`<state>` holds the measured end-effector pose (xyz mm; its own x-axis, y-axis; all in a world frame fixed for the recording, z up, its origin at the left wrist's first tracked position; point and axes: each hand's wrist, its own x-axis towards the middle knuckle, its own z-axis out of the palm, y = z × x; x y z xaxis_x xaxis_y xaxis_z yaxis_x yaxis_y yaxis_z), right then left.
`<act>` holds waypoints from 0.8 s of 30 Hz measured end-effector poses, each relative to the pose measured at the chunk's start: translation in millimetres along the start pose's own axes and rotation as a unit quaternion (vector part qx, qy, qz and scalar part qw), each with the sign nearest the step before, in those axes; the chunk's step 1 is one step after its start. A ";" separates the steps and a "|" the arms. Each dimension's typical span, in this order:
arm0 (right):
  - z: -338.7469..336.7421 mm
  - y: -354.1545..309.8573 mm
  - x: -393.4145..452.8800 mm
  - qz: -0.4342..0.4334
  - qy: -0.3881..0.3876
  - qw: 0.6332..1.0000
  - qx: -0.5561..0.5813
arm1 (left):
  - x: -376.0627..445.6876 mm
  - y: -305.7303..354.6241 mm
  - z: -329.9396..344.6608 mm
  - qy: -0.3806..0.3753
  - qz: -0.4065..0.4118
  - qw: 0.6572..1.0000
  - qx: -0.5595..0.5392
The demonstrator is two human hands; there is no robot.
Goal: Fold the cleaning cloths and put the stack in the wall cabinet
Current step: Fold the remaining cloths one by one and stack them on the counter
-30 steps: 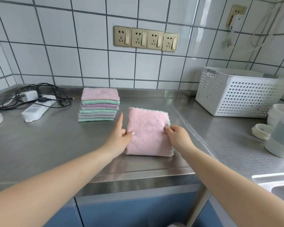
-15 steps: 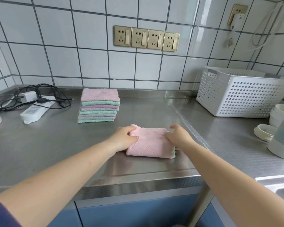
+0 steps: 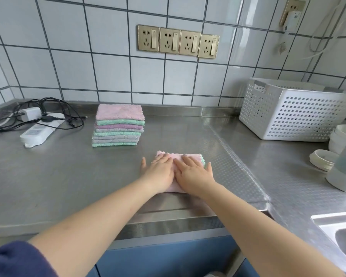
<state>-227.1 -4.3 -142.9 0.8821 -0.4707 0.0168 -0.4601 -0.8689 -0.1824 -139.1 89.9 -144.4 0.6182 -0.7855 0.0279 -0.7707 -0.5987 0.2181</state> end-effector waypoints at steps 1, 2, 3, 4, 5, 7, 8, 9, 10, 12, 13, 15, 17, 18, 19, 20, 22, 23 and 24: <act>-1.4 3.1 -2.1 0.013 -0.012 1.000 0.000 | -1.0 -1.5 0.9 -0.005 0.005 1.000 0.004; -3.7 6.4 -3.6 0.022 -0.019 1.000 -0.004 | -1.2 -2.4 0.0 -0.008 0.008 1.000 0.005; -5.6 9.7 -5.3 0.030 -0.024 0.999 -0.008 | -1.0 -2.9 -1.4 -0.010 0.010 1.000 0.006; -7.1 13.5 -6.2 0.039 -0.028 0.999 -0.011 | -1.5 -2.7 -3.2 -0.012 0.011 1.000 0.008; -8.0 16.9 -6.6 0.048 -0.033 0.998 -0.012 | -2.0 -2.6 -4.8 -0.012 0.012 1.000 0.008; -8.1 21.9 -6.5 0.065 -0.039 0.997 -0.007 | -3.8 -3.2 -5.1 -0.009 0.013 1.000 0.005; -7.7 22.8 -6.7 0.070 -0.039 0.997 -0.005 | -4.3 -3.3 -4.7 -0.008 0.008 1.000 0.003; -7.4 22.8 -6.8 0.073 -0.040 0.997 -0.004 | -5.0 -3.6 -4.5 -0.008 -0.004 1.000 0.003; -7.5 22.5 -7.4 0.074 -0.040 0.996 -0.003 | -5.9 -4.1 -4.5 -0.010 -0.023 1.000 0.007; -7.1 21.2 -8.0 0.074 -0.039 0.996 -0.004 | -6.8 -6.1 -7.6 -0.027 -0.062 0.998 0.013; -7.2 20.8 -8.8 0.075 -0.039 0.996 -0.007 | -6.1 -6.8 -9.3 -0.040 -0.075 0.996 0.009; -7.5 19.9 -9.8 0.077 -0.041 0.996 -0.015 | -3.6 -6.5 -12.4 -0.061 -0.086 0.994 -0.011; -8.4 19.7 -10.1 0.078 -0.041 0.996 -0.017 | -3.3 -4.8 -18.6 -0.038 -0.076 0.990 -0.109; -8.5 19.2 -9.9 0.078 -0.040 0.996 -0.016 | -4.9 -3.8 -22.2 -0.010 -0.066 0.979 -0.193; -8.6 18.5 -10.1 0.077 -0.039 0.996 -0.015 | -7.6 -2.4 -26.0 0.014 -0.063 0.957 -0.281; -8.8 18.2 -10.6 0.077 -0.036 0.996 -0.014 | -8.8 -2.2 -30.1 0.034 -0.063 0.932 -0.355; -9.0 18.1 -12.4 0.076 -0.029 0.997 -0.015 | -7.8 -6.2 -34.0 0.057 -0.079 0.879 -0.467; -9.6 17.9 -13.3 0.075 -0.027 0.997 -0.016 | -6.9 -7.9 -34.5 0.062 -0.090 0.853 -0.510; -9.8 17.9 -14.2 0.073 -0.025 0.997 -0.017 | -7.2 -8.5 -34.6 0.058 -0.103 0.829 -0.547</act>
<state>-248.9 -14.7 -136.7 0.8092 -0.5847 -0.0572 -0.5861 -0.7970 -0.1456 -131.7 106.1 -112.7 0.7782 -0.6267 -0.0405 -0.0844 -0.1683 0.9821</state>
